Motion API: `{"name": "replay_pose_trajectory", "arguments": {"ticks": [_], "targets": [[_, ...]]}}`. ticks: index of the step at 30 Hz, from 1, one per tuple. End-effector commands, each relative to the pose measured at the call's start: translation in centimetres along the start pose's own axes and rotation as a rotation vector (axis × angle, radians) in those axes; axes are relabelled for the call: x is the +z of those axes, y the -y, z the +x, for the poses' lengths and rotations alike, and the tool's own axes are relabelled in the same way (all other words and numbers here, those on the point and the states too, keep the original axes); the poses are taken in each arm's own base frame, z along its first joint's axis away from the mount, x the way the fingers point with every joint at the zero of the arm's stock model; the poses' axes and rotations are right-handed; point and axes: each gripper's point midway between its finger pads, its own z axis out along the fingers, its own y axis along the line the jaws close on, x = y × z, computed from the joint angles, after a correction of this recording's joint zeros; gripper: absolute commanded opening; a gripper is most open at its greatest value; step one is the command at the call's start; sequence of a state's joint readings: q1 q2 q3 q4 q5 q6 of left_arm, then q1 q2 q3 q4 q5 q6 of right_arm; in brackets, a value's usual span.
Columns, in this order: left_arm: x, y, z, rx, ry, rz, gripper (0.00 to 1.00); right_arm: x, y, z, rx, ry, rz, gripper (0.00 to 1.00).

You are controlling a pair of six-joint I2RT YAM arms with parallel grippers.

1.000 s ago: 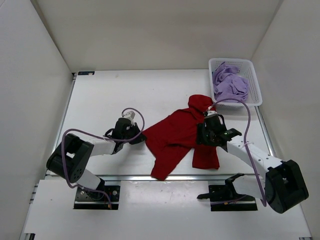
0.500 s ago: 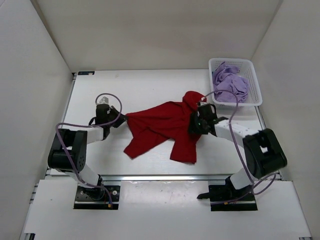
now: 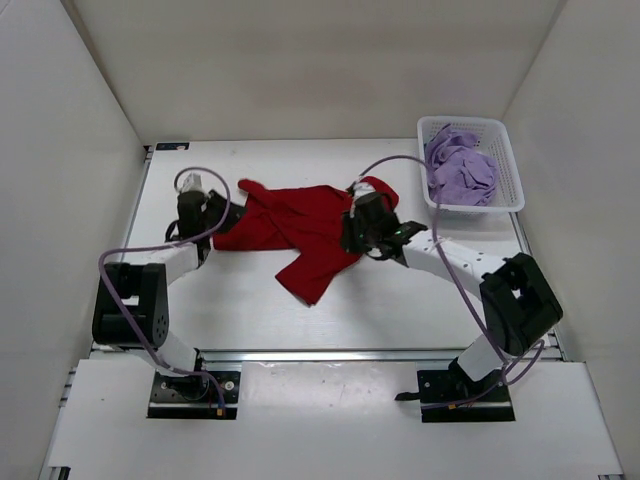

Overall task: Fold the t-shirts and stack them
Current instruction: Move the tshirt to the center of the board, then flatten out the tshirt

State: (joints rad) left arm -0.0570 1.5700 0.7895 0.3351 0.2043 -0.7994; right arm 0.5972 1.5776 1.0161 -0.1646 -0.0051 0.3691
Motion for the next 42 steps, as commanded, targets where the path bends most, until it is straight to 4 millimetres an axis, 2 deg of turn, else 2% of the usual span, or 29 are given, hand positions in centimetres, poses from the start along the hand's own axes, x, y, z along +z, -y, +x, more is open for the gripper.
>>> {"name": "replay_pose_trajectory", "arguments": {"ticks": [1, 3, 4, 5, 6, 7, 8, 10, 12, 13, 14, 17, 22, 28, 32, 37, 40, 41, 42], "targets": [[-3.0, -1.8, -0.5, -0.061, 0.062, -0.028, 0.34, 0.4, -4.3, 0.9, -0.091, -0.020, -0.059, 0.13], [-4.3, -2.5, -0.3, -0.064, 0.082, -0.046, 0.35, 1.2, -7.2, 1.4, -0.140, -0.035, -0.094, 0.02], [-5.3, -4.6, -0.4, -0.080, 0.105, -0.092, 0.35, 2.2, -8.4, 1.5, -0.178, -0.046, -0.103, 0.01], [-6.0, -4.5, -0.8, -0.078, 0.130, -0.091, 0.35, 3.0, -9.7, 1.3, -0.189, -0.046, -0.131, 0.02], [-6.5, -5.2, -0.5, -0.087, 0.136, -0.105, 0.35, 3.8, -10.6, 1.4, -0.200, -0.058, -0.145, 0.05], [-6.9, -5.8, -0.1, -0.103, 0.135, -0.112, 0.35, 4.6, -11.3, 2.3, -0.211, -0.088, -0.170, 0.12], [-7.2, -5.7, -0.1, -0.113, 0.133, -0.100, 0.34, 4.8, -12.6, 1.4, -0.211, -0.067, -0.193, 0.19], [-7.7, -5.7, 0.6, -0.119, 0.122, -0.091, 0.34, 6.3, -13.8, 2.0, -0.239, -0.089, -0.208, 0.25], [-8.1, -4.7, 0.6, -0.115, 0.126, -0.063, 0.34, 7.4, -14.4, 2.6, -0.254, -0.114, -0.214, 0.28], [-8.4, -4.7, 1.0, -0.110, 0.114, -0.061, 0.34, 7.6, -14.8, 2.9, -0.267, -0.121, -0.224, 0.28], [-8.6, -4.3, 0.7, -0.113, 0.118, -0.050, 0.34, 7.8, -15.4, 3.3, -0.291, -0.124, -0.238, 0.29], [-9.2, -3.1, 0.1, -0.098, 0.118, -0.009, 0.34, 8.0, -16.0, 3.8, -0.298, -0.133, -0.251, 0.30], [-10.4, -1.3, -0.9, -0.052, 0.142, 0.024, 0.35, 9.0, -17.1, 5.7, -0.331, -0.203, -0.289, 0.33], [-10.7, -2.3, -0.3, -0.062, 0.132, 0.013, 0.34, 10.0, -17.9, 6.9, -0.370, -0.251, -0.279, 0.36], [-10.8, -2.5, -0.1, -0.063, 0.132, 0.019, 0.35, 10.6, -16.5, 8.3, -0.392, -0.313, -0.226, 0.36], [-10.7, -2.2, -0.4, -0.062, 0.136, 0.027, 0.34, 9.7, -17.4, 7.5, -0.417, -0.295, -0.236, 0.39], [-10.8, -2.6, -0.5, -0.061, 0.141, 0.015, 0.35, 9.5, -16.7, 8.0, -0.449, -0.325, -0.211, 0.40], [-10.9, -2.5, -0.7, -0.061, 0.147, 0.016, 0.35, 8.9, -16.6, 8.2, -0.457, -0.326, -0.213, 0.39], [-11.0, -3.2, -0.6, -0.064, 0.154, 0.001, 0.34, 8.7, -16.6, 8.2, -0.459, -0.327, -0.216, 0.39]]}}
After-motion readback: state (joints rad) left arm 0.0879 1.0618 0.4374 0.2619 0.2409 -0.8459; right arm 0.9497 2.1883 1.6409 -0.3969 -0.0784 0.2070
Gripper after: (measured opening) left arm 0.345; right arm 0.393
